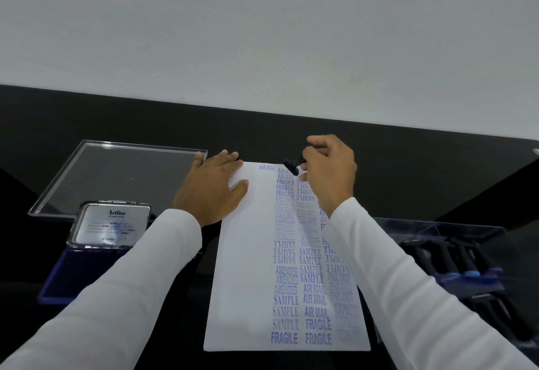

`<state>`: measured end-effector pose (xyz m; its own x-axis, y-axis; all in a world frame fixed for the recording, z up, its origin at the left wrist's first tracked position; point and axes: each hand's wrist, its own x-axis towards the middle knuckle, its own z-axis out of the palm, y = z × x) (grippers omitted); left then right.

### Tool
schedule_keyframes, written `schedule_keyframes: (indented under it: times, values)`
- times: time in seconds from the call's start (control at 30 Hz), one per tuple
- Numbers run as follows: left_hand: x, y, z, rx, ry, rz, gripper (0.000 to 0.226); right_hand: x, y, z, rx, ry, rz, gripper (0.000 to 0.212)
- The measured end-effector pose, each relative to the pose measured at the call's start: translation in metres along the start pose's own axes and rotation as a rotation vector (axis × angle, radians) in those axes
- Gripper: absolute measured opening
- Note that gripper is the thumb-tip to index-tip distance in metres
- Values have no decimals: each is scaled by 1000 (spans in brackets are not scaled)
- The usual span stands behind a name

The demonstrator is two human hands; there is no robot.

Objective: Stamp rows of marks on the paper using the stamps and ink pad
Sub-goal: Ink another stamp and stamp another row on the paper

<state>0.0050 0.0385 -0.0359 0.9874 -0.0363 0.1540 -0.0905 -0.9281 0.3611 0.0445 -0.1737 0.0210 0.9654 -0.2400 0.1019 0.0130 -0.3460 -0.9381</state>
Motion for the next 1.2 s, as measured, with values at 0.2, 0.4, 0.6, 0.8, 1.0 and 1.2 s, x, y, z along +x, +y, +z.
schedule_keyframes:
  times: [0.2,0.4,0.6,0.8,1.0,1.2]
  values:
    - [0,0,1,6,-7,-9,56,-5,2,2,-42,-10,3,13]
    - [2,1,1,22,-29,-16,58,-7,3,2,-45,-9,3,15]
    - [1,5,-3,53,-56,-31,58,-16,3,-3,-34,-30,9,13]
    - [0,19,-14,171,-77,-34,58,-33,0,-20,-30,-33,-4,10]
    - [-26,66,-19,95,7,22,58,-55,-4,-60,-21,17,-14,13]
    - [-61,121,-6,3,-23,62,61,-76,-3,-109,21,85,-2,14]
